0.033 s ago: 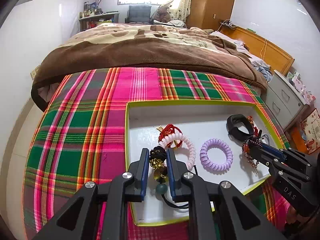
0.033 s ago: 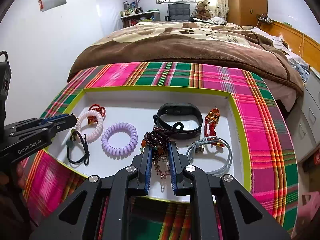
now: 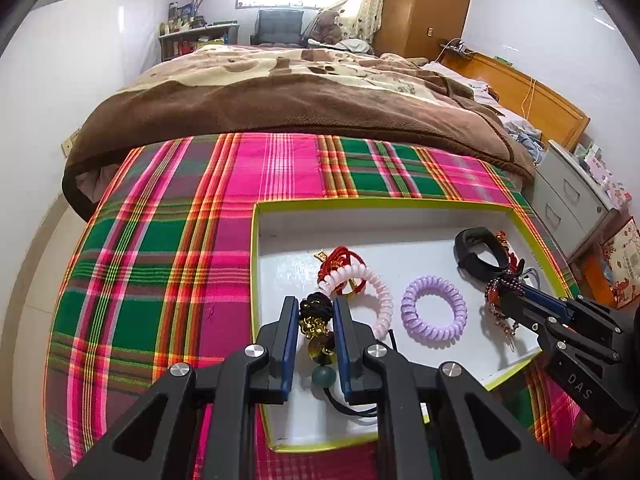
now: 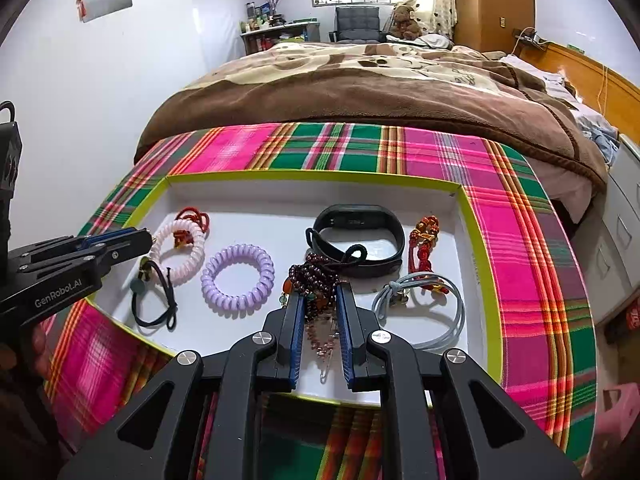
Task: Organize jewelry
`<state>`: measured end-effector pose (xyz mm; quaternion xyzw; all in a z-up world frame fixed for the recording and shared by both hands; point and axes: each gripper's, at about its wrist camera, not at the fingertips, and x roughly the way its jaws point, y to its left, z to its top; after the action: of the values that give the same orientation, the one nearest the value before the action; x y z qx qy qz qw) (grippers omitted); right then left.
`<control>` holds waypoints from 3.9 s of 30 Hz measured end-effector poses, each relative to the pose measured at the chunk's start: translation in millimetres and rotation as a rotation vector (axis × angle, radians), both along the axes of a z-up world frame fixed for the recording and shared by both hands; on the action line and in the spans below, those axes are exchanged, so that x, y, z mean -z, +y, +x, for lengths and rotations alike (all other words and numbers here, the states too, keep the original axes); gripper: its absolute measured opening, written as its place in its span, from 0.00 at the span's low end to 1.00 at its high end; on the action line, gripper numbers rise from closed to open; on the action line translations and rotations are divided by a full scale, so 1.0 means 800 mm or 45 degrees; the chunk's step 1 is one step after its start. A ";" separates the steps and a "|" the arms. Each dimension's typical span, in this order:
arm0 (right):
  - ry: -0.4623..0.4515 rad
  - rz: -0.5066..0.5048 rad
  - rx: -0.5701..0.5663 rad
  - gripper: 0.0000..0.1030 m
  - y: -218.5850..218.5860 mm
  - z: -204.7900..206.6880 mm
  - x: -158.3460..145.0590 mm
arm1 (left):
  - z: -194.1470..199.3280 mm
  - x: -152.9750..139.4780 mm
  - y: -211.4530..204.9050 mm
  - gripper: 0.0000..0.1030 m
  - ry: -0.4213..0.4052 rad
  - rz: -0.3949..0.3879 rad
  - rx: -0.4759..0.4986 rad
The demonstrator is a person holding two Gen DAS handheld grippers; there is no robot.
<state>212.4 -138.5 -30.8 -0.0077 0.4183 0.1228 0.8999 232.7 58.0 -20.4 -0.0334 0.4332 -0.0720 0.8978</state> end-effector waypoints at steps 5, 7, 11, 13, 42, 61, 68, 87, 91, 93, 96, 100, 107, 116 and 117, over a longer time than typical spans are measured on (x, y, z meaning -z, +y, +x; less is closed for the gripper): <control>-0.014 -0.026 0.002 0.16 0.002 0.000 0.001 | -0.001 0.001 -0.004 0.17 -0.002 0.021 0.002; -0.020 -0.036 0.005 0.16 0.002 0.001 0.001 | 0.000 0.002 -0.005 0.17 0.005 0.012 0.008; -0.019 -0.037 0.015 0.17 0.000 0.002 0.001 | 0.000 0.005 -0.005 0.21 0.014 0.016 0.003; -0.020 -0.041 0.025 0.18 0.001 0.003 0.000 | -0.002 0.004 -0.006 0.24 0.009 0.003 0.012; -0.092 0.009 0.089 0.41 -0.011 -0.047 -0.026 | -0.087 -0.037 -0.028 0.40 -0.114 0.079 -0.073; -0.158 0.065 0.093 0.52 -0.010 -0.139 -0.048 | -0.189 -0.050 -0.051 0.40 -0.167 0.131 -0.141; -0.170 0.074 0.109 0.54 -0.012 -0.156 -0.049 | -0.202 -0.050 -0.054 0.40 -0.166 0.113 -0.144; -0.166 0.085 0.111 0.54 -0.013 -0.168 -0.049 | -0.213 -0.055 -0.061 0.40 -0.181 0.125 -0.161; -0.166 0.079 0.110 0.54 -0.012 -0.168 -0.049 | -0.213 -0.055 -0.061 0.40 -0.177 0.123 -0.162; -0.166 0.081 0.108 0.54 -0.012 -0.168 -0.050 | -0.213 -0.056 -0.061 0.40 -0.179 0.125 -0.162; -0.165 0.083 0.104 0.54 -0.012 -0.169 -0.050 | -0.212 -0.055 -0.061 0.40 -0.179 0.123 -0.157; -0.164 0.081 0.102 0.54 -0.011 -0.169 -0.050 | -0.211 -0.054 -0.060 0.40 -0.174 0.116 -0.158; -0.160 0.086 0.102 0.54 -0.011 -0.170 -0.050 | -0.211 -0.053 -0.060 0.40 -0.172 0.116 -0.154; -0.155 0.086 0.106 0.54 -0.011 -0.170 -0.050 | -0.211 -0.052 -0.062 0.40 -0.169 0.120 -0.149; -0.155 0.087 0.107 0.54 -0.011 -0.170 -0.050 | -0.211 -0.052 -0.062 0.40 -0.168 0.120 -0.149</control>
<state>76.3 -147.4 9.3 0.0330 0.3583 0.0985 0.9278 64.3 8.8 21.4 -0.0117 0.3735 -0.0011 0.9276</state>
